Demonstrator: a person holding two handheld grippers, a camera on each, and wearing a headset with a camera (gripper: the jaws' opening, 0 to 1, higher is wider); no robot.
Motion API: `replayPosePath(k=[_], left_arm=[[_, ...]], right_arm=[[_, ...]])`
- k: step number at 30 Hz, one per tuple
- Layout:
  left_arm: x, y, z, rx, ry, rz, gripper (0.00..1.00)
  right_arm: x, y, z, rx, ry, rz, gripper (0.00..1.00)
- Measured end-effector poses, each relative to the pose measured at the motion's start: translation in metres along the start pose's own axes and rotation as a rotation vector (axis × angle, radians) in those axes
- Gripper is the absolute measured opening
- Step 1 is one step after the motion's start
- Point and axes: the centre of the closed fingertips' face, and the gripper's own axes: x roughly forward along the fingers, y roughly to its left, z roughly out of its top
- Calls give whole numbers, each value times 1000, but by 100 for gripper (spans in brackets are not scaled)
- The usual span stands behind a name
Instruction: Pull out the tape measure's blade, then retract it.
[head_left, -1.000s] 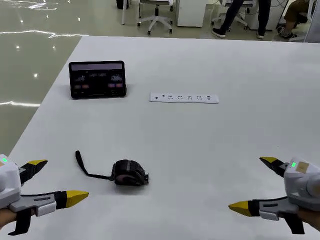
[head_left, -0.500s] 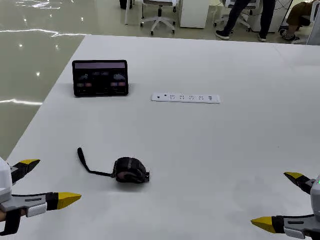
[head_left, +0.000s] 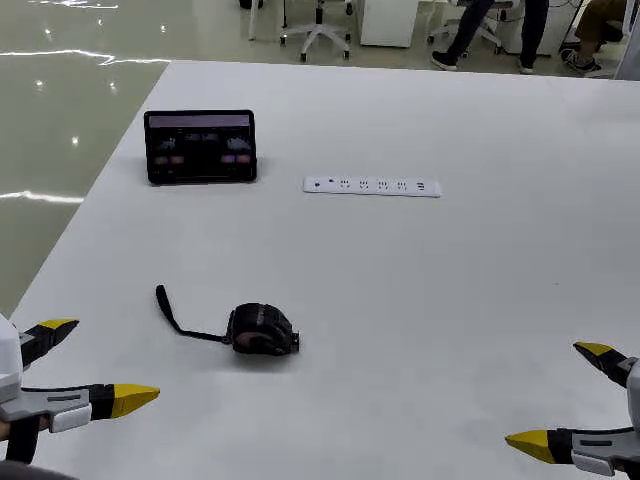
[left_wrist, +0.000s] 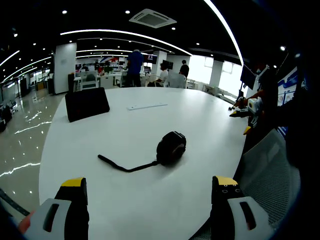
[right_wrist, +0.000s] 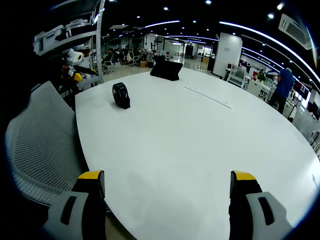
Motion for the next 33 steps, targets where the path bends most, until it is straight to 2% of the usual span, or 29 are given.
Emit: replayPosePath(k=[4,8,16,23,33], left_arm=[[0,1,-7,-6,4,3,100],[-3,3,-7,-13,8,7,100],[-5,12,3,-12,-9,26,100],[-4,11,2,-20,0,9,96],[-5,10,-4,-20,13,3,97]], right_arm=[[1,3,-5,12,-5,1,100],[2,6,-9,15,1,7,100],[1,-4,-2,34,-10,-10,100],[3,-5,1,31,-11,-10,100],[2,-1,1,34,-13,-9,100]])
